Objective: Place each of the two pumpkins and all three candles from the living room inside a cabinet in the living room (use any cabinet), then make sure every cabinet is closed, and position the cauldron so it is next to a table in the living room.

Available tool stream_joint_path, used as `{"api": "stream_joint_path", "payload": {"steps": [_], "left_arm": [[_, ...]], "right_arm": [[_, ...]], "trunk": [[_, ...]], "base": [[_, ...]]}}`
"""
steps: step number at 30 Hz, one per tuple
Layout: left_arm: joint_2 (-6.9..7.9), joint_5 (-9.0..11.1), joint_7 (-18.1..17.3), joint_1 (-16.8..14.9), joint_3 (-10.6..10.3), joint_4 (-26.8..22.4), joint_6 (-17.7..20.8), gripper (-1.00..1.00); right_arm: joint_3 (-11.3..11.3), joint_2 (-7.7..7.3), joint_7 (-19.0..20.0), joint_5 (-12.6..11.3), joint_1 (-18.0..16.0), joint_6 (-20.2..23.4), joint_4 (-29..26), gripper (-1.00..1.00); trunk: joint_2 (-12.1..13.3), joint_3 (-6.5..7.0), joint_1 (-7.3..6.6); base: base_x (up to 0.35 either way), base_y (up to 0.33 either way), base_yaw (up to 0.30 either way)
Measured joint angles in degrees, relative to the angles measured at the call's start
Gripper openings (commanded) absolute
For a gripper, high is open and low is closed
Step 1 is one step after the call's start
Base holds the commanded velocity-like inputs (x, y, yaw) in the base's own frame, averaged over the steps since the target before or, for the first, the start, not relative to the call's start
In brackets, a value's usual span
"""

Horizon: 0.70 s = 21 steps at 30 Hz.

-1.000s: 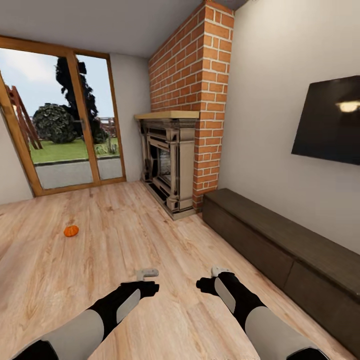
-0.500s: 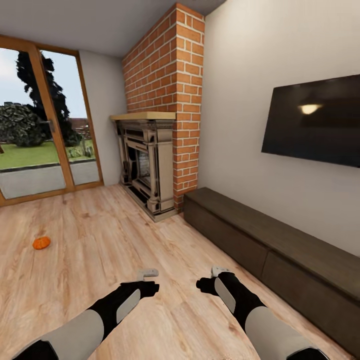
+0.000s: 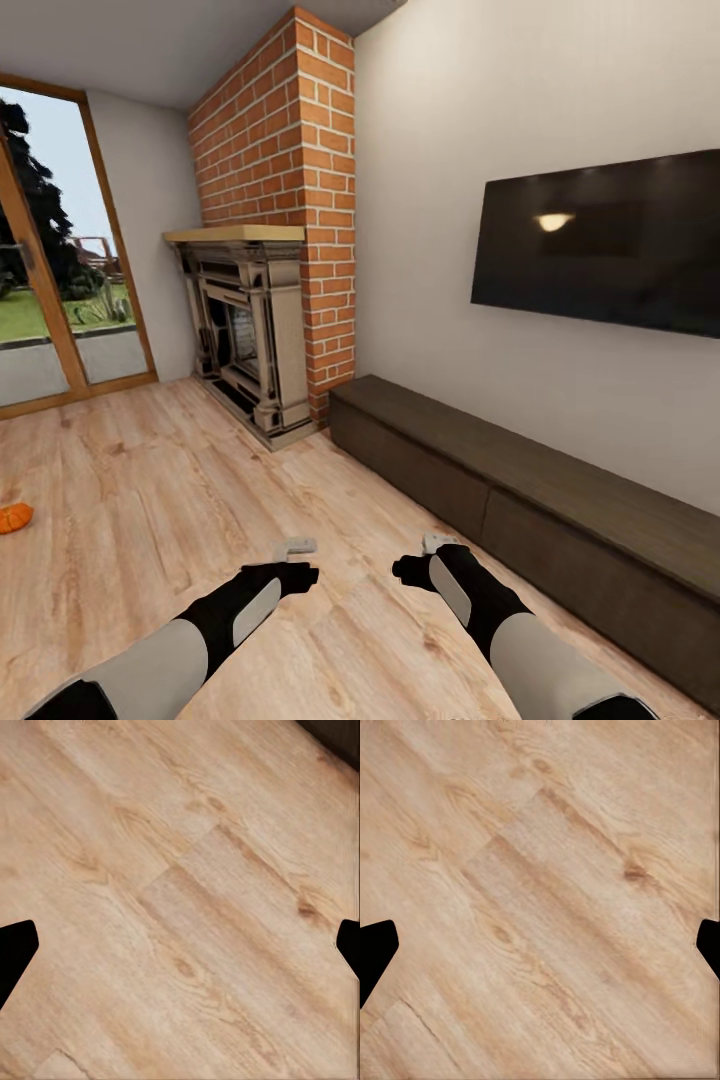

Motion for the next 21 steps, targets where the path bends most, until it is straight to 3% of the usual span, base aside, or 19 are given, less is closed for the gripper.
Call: {"api": "stream_joint_path", "payload": {"steps": [21], "left_arm": [[0.01, 0.01, -0.06, 0.0, -0.06, 0.15, -1.26, 1.0]], "right_arm": [[-0.06, -0.5, 0.0, 0.04, 0.0, 0.0, -0.03, 1.0]], "trunk": [[0.0, 0.47, 0.0]], "base": [[0.0, 0.0, -0.28]]}}
